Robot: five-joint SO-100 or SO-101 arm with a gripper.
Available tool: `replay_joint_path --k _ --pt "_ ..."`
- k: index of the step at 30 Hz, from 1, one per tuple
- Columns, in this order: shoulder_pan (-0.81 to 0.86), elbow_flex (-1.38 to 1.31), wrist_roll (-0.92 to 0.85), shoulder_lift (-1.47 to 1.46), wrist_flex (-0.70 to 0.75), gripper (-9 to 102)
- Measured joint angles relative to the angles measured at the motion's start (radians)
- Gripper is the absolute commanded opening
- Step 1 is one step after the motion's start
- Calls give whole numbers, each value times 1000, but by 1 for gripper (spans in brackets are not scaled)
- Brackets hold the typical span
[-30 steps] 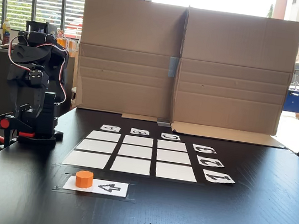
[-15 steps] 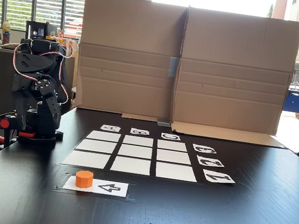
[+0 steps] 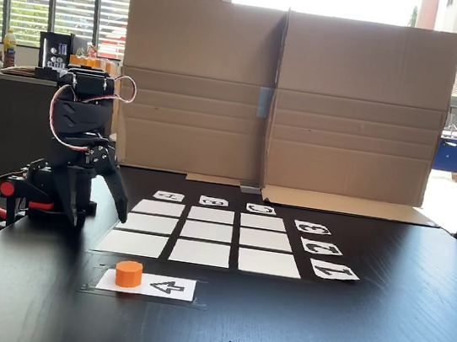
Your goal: Pick up the round, orange token and place it in the grid on square A1.
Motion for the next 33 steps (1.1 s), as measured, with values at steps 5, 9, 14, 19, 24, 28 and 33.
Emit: replay_joint_path --k 5,9,14,19,24,28,33 --pt "-49 -100 28 -87 26 31" --pt "-80 -164 49 -150 32 31" --pt "-121 -219 71 -241 32 32" --pt "-160 -225 84 -299 32 32" --pt "-189 -225 109 -336 32 31" --pt "-192 -229 115 -351 38 31" --pt "-192 -238 132 -359 38 31"
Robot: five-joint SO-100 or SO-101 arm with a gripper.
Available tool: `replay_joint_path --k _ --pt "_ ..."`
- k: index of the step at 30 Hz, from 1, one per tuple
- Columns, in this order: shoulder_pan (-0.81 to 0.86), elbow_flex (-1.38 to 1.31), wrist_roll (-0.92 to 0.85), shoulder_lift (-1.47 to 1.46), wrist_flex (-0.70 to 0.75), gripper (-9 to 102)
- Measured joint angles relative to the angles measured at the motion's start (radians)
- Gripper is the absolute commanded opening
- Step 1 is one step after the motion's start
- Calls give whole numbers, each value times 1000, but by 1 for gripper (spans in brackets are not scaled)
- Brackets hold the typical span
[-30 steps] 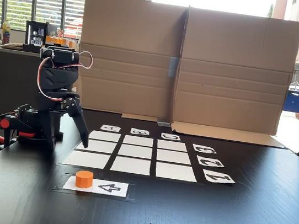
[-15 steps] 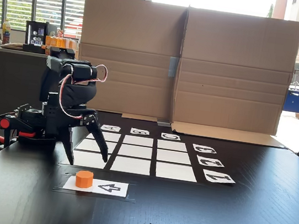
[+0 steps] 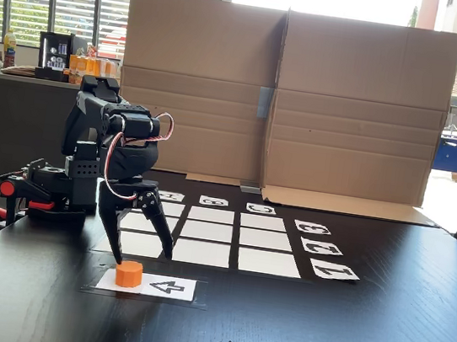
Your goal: Pick up the round, orange token and place it in the grid on square A1.
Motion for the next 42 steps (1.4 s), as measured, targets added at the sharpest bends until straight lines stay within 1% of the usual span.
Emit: replay_joint_path --k 14,24,35,42 --pt "-3 6 26 32 0 31" --pt "-11 112 31 147 0 31" --pt "25 144 31 143 -6 31" --pt "55 144 31 83 -25 31"
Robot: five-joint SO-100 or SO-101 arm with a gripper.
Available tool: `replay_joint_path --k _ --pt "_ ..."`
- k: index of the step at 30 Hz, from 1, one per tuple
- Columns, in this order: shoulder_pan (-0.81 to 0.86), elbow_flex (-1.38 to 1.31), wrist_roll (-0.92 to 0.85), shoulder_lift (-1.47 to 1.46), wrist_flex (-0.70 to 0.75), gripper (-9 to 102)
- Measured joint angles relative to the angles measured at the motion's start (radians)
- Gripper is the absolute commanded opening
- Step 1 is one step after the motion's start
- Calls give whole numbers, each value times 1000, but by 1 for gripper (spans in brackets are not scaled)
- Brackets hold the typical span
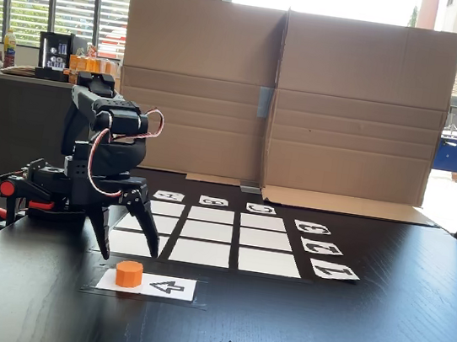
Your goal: Pick up the round, orange token and place it in the grid on square A1.
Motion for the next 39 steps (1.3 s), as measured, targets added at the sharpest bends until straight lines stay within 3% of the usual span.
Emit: replay_joint_path --k 24,39 --pt "2 -126 0 -127 -6 30" --pt "2 -138 -11 -137 -11 23"
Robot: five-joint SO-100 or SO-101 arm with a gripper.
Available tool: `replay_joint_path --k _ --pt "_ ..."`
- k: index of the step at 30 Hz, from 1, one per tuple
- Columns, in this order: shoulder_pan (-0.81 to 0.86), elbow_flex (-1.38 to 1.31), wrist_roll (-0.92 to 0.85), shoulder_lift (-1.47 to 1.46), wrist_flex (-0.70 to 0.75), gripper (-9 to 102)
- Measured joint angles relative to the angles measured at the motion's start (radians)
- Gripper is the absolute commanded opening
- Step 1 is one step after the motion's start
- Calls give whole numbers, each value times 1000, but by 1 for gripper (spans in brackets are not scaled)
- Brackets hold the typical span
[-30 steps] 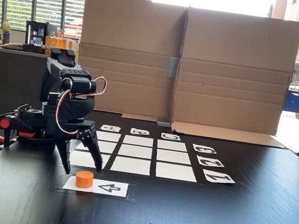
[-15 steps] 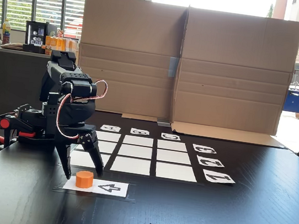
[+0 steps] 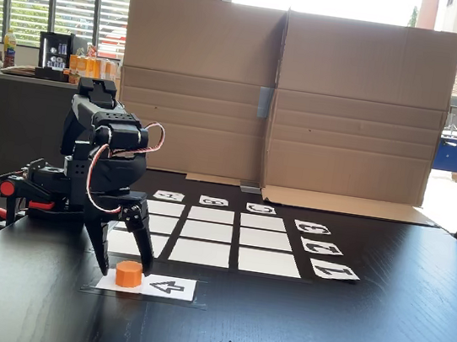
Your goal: Pick up the round, orange token and place it in the grid on square A1.
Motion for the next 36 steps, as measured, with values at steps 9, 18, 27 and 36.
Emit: replay_joint_path --k 9,18,27,36 --pt "0 0 0 -6 -15 0" --pt "0 0 0 -6 -23 0" --pt "9 0 3 153 3 0" --pt "9 3 3 411 94 0"
